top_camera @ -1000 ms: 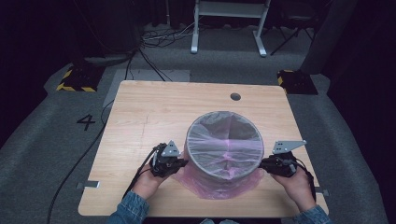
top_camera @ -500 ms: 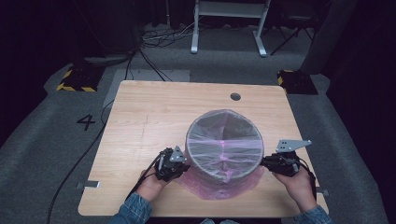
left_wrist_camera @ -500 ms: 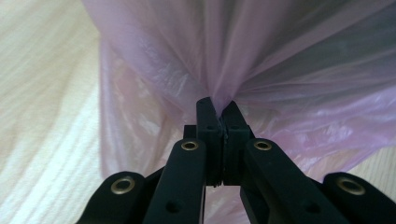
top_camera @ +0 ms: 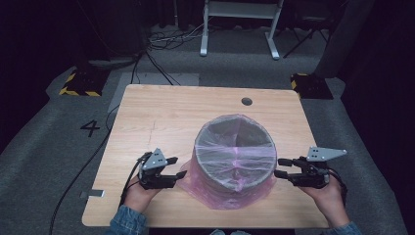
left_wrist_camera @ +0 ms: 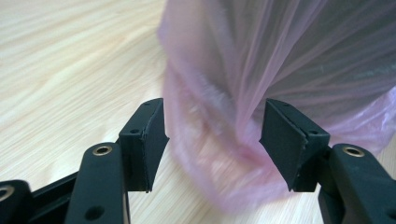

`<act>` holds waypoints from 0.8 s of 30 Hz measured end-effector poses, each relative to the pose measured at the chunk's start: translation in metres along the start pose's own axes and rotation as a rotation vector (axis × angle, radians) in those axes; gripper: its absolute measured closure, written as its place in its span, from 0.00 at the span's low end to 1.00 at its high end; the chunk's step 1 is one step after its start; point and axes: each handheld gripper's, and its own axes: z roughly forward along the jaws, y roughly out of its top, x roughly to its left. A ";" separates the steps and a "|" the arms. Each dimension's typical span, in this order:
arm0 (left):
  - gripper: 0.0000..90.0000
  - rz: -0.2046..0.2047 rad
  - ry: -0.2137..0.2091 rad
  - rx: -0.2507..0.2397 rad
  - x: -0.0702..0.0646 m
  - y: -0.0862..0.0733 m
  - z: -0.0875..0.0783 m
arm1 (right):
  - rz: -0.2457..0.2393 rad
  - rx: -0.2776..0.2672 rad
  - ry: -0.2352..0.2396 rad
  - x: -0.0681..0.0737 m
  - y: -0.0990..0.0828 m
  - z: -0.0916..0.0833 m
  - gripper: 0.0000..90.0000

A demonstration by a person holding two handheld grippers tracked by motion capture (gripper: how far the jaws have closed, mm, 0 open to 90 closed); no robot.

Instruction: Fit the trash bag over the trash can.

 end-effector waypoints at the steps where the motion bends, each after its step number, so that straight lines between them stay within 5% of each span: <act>1: 0.45 -0.012 0.018 -0.001 0.003 -0.004 -0.004 | -0.013 0.003 -0.012 0.001 0.002 -0.003 0.55; 3: 0.45 -0.040 0.064 0.019 0.012 -0.011 -0.010 | 0.057 -0.071 0.014 0.001 0.002 -0.010 0.54; 5: 0.45 -0.065 0.120 0.044 0.019 -0.019 -0.014 | 0.059 -0.095 0.015 0.002 0.007 -0.016 0.51; 9: 0.45 -0.110 0.166 0.079 0.032 -0.031 -0.017 | 0.025 -0.055 -0.097 0.005 0.024 -0.024 0.30; 19: 0.44 -0.146 0.256 0.169 0.039 -0.049 -0.014 | 0.069 -0.047 -0.160 -0.008 0.058 -0.036 0.17; 24: 0.43 -0.172 0.263 0.192 0.045 -0.054 -0.013 | 0.071 -0.015 -0.173 -0.005 0.079 -0.035 0.16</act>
